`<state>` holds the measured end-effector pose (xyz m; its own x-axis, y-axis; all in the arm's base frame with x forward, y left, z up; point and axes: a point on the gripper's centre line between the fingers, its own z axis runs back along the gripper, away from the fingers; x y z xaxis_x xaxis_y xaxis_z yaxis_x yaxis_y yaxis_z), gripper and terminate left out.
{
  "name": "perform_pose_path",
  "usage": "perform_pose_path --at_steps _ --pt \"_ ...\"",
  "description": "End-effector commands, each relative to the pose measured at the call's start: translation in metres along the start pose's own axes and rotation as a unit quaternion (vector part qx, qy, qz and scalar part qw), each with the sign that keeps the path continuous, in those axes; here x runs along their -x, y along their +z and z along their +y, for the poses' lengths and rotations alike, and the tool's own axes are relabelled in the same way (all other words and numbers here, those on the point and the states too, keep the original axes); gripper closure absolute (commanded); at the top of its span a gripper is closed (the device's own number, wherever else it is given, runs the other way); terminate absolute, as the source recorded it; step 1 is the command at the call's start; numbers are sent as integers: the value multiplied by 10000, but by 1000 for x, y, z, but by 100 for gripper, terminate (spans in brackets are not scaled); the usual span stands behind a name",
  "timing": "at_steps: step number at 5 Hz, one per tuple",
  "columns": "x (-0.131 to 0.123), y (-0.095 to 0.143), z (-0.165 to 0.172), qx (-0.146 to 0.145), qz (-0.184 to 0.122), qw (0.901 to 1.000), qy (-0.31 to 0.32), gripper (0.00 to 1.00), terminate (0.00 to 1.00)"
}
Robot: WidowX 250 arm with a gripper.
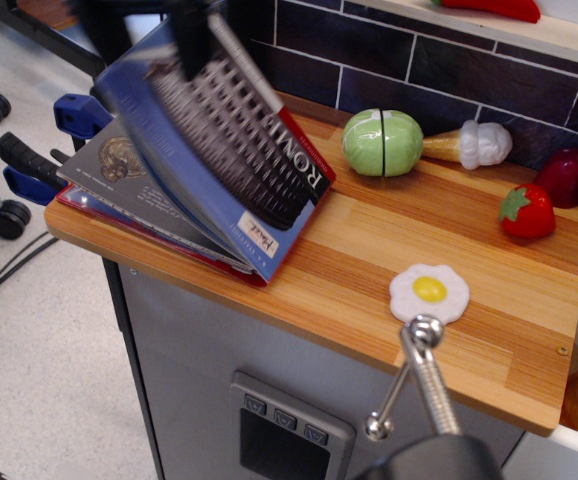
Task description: Open book
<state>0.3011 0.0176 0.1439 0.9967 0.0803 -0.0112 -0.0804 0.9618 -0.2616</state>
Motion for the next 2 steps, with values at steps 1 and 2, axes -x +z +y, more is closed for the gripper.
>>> perform_pose_path --at_steps 1,2 --pt "-19 30 -104 561 -132 9983 8 0 0" --pt "-28 28 -155 701 -87 9975 82 0 0"
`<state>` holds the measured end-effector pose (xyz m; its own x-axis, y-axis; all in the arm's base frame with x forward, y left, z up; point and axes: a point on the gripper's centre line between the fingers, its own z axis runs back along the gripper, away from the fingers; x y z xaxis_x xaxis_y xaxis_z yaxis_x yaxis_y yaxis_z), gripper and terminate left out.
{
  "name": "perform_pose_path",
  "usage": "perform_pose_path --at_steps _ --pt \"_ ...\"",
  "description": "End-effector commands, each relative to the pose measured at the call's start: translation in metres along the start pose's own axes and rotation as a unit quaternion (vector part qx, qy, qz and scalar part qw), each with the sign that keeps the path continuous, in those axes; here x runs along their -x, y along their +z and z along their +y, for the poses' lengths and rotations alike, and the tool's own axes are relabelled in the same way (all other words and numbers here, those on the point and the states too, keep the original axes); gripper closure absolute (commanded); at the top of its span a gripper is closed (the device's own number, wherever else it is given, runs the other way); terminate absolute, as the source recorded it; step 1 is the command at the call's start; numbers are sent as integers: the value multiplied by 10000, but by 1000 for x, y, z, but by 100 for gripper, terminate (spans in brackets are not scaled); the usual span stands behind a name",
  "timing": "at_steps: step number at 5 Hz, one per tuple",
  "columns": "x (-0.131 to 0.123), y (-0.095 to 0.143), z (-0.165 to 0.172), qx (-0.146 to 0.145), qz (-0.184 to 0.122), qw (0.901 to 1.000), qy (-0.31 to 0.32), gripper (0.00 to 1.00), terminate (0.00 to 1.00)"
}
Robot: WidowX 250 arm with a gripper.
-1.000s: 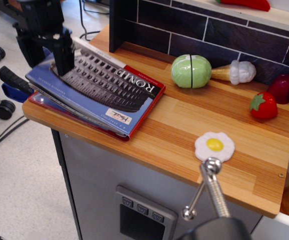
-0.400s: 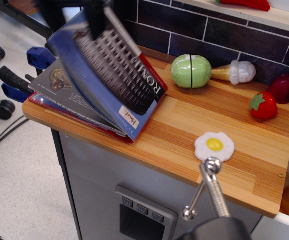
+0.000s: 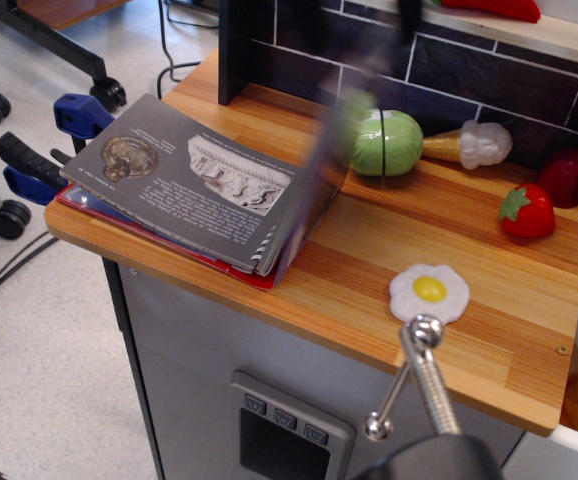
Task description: Open book
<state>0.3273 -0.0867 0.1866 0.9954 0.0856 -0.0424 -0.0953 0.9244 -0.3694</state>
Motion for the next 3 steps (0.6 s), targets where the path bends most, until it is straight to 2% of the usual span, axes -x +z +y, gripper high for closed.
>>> perform_pose_path --at_steps 1,2,3 --pt "-13 -2 -70 -84 -225 9997 -32 0 0" --pt "-13 -2 -70 -84 -225 9997 -32 0 0" --pt "-13 -2 -70 -84 -225 9997 -32 0 100"
